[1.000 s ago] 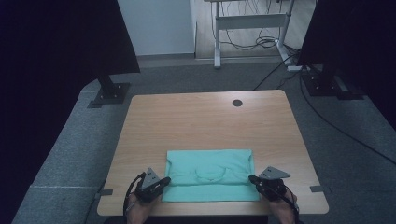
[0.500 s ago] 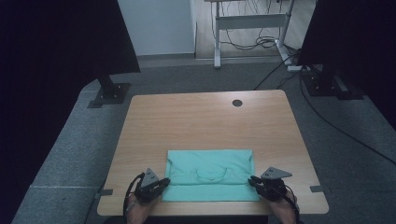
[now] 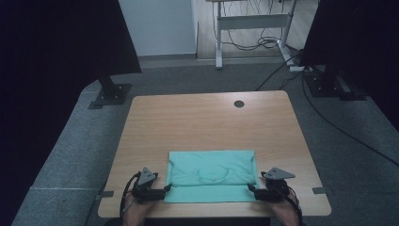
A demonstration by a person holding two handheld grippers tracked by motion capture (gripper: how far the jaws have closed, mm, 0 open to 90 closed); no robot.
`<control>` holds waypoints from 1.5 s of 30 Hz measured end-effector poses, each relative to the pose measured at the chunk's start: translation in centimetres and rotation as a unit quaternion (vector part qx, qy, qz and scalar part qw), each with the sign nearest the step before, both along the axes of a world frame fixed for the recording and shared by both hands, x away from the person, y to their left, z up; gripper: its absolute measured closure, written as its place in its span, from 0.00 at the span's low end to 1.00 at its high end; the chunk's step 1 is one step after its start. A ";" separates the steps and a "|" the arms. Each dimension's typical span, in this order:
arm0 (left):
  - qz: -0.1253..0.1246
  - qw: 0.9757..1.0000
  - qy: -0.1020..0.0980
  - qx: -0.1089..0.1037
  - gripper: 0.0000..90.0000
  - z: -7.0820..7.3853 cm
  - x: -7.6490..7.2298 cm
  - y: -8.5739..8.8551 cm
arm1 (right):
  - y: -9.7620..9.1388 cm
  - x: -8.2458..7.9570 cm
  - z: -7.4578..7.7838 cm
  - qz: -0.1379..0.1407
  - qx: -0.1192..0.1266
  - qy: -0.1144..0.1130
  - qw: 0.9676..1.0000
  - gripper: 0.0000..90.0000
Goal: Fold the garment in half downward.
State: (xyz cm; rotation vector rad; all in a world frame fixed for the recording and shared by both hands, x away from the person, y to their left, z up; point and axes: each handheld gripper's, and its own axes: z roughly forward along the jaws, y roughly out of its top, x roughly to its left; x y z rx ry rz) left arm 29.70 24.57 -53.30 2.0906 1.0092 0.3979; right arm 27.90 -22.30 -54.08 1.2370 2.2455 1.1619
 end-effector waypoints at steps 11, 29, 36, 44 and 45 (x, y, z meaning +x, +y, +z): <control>-0.012 1.000 0.008 -0.013 0.16 0.7 0.5 -0.2 | 0.1 0.1 0.0 0.002 -0.005 0.005 1.000 0.14; -0.072 0.997 -0.012 -0.023 0.30 2.5 2.9 -4.5 | 0.3 0.0 0.0 0.006 -0.006 0.001 1.000 0.17; -0.095 0.995 -0.007 -0.036 0.38 2.3 4.2 -6.3 | 0.3 0.0 0.0 0.006 -0.004 0.000 1.000 0.19; -0.117 0.992 0.004 -0.047 0.51 1.7 5.2 -8.0 | 0.3 0.0 0.0 0.009 -0.007 -0.002 1.000 0.20; -0.119 0.992 0.005 -0.047 0.52 1.6 5.2 -8.1 | 0.3 0.0 0.0 0.009 -0.006 -0.002 1.000 0.20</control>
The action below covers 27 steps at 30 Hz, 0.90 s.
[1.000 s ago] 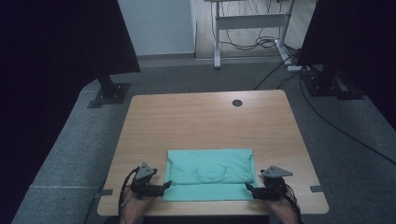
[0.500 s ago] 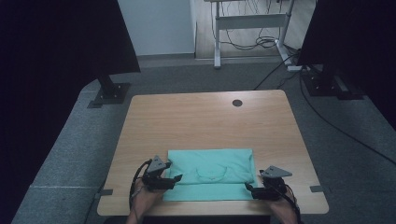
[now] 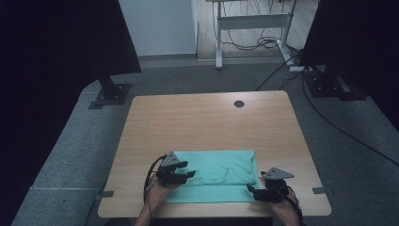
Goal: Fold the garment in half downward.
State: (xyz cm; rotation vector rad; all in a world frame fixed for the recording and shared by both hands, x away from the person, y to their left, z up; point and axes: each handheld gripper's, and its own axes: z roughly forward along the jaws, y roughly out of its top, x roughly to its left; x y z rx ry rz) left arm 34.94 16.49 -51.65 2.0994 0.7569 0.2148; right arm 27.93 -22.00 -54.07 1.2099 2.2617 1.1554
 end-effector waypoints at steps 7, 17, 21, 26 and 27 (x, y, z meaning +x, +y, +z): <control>-0.014 1.000 -0.001 0.004 0.57 -0.4 0.1 -1.1 | 0.2 0.2 0.3 0.002 -0.001 -0.004 1.000 0.21; -0.013 1.000 0.001 0.008 0.61 -0.7 0.3 -1.6 | 1.5 1.3 1.1 0.024 -0.005 -0.017 1.000 0.30; -0.011 1.000 -0.002 0.011 0.59 -0.8 0.3 -1.6 | 2.2 1.8 1.4 0.030 -0.003 -0.024 0.999 0.35; -0.008 1.000 -0.004 0.014 0.56 -1.0 0.3 -1.6 | 3.2 2.6 1.7 0.045 0.001 -0.027 0.999 0.40; -0.008 1.000 -0.004 0.016 0.56 -1.0 0.2 -1.7 | 3.4 2.8 1.7 0.046 0.002 -0.027 0.999 0.41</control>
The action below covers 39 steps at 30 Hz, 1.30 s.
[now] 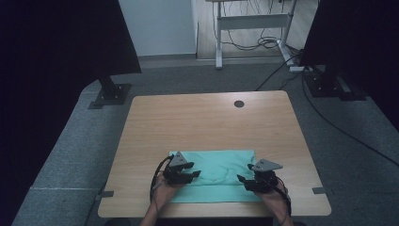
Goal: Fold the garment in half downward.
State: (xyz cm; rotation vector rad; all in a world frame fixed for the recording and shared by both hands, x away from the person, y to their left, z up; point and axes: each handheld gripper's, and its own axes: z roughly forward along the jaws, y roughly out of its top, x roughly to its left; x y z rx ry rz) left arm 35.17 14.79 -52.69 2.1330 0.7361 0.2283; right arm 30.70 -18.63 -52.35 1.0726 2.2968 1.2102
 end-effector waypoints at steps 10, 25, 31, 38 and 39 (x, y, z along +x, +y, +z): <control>0.004 1.000 0.007 0.004 0.60 -0.4 0.0 -0.2 | 2.4 1.6 -0.1 0.029 0.007 0.002 1.000 0.53; 0.018 1.000 0.019 -0.014 0.86 -0.7 -0.2 0.0 | 3.6 2.6 -1.1 0.047 0.001 0.029 0.998 0.89; 0.019 0.999 0.015 -0.021 0.94 -0.3 -0.5 0.1 | 3.4 2.5 -1.0 0.044 0.009 0.033 0.998 0.95; 0.011 1.000 0.008 -0.025 0.95 0.4 -1.4 0.3 | 3.3 1.6 -0.3 0.049 0.019 0.021 0.998 0.95; 0.011 1.000 0.008 -0.025 0.95 0.4 -1.4 0.3 | 3.3 1.6 -0.3 0.049 0.019 0.021 0.998 0.95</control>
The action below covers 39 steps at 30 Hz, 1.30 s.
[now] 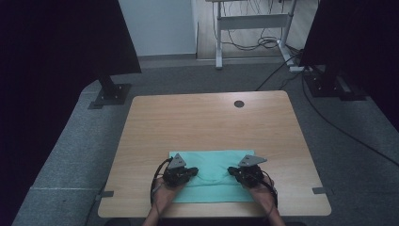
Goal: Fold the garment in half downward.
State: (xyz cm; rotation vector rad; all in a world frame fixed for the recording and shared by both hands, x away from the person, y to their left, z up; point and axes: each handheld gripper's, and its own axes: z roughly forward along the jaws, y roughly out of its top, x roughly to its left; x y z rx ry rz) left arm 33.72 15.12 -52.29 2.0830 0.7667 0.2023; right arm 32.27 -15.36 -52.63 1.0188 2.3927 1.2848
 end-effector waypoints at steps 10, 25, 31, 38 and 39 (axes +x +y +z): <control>-0.011 1.000 -0.003 -0.001 0.95 0.3 -2.7 0.4 | -0.3 -2.9 0.7 0.022 0.008 -0.018 1.000 0.88; -0.035 0.999 0.008 0.011 0.94 -0.4 -5.9 0.4 | -0.5 -2.2 0.5 -0.016 -0.009 -0.020 1.000 0.66; -0.030 0.999 0.007 -0.011 0.91 0.4 -6.3 1.4 | -0.5 -3.1 -0.2 -0.002 -0.031 -0.006 1.000 0.62; -0.013 0.999 -0.012 -0.029 0.85 2.0 -5.5 2.1 | -1.2 -4.7 -0.8 0.009 -0.046 0.017 0.999 0.62; -0.009 1.000 -0.010 -0.024 0.84 2.0 -5.2 2.1 | -1.3 -4.8 -0.8 0.011 -0.047 0.020 0.999 0.61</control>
